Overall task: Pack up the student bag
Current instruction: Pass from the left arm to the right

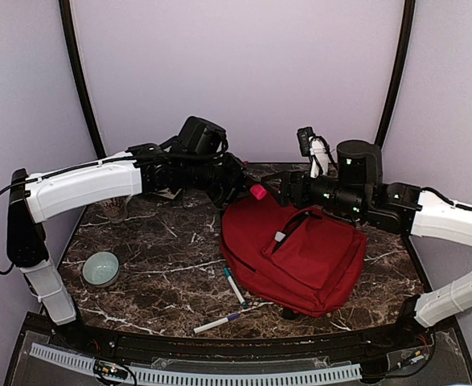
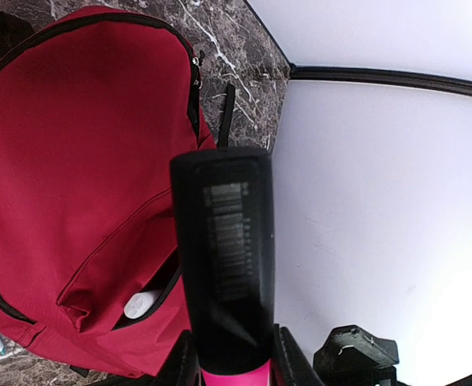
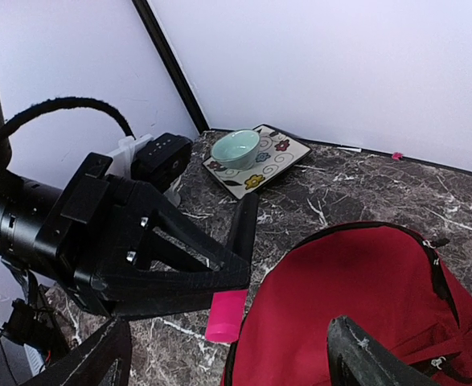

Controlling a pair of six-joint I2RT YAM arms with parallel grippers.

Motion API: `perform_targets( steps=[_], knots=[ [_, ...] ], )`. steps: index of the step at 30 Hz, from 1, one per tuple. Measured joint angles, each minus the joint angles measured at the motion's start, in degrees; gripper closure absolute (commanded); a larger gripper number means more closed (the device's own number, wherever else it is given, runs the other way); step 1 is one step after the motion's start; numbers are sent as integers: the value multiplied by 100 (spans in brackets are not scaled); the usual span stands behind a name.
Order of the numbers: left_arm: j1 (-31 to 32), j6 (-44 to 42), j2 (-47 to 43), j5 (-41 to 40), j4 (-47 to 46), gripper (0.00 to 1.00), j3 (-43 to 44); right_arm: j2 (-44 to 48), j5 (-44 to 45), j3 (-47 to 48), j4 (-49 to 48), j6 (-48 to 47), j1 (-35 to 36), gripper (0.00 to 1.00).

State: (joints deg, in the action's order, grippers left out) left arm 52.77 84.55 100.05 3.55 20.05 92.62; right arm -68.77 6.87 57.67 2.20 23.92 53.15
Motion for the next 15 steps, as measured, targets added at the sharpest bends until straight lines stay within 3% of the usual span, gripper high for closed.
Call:
perform_targets(
  steps=[15],
  knots=[
    [26,595,-85,-280,-686,86,-192,-564,195,17,-623,-11,11,16]
  ],
)
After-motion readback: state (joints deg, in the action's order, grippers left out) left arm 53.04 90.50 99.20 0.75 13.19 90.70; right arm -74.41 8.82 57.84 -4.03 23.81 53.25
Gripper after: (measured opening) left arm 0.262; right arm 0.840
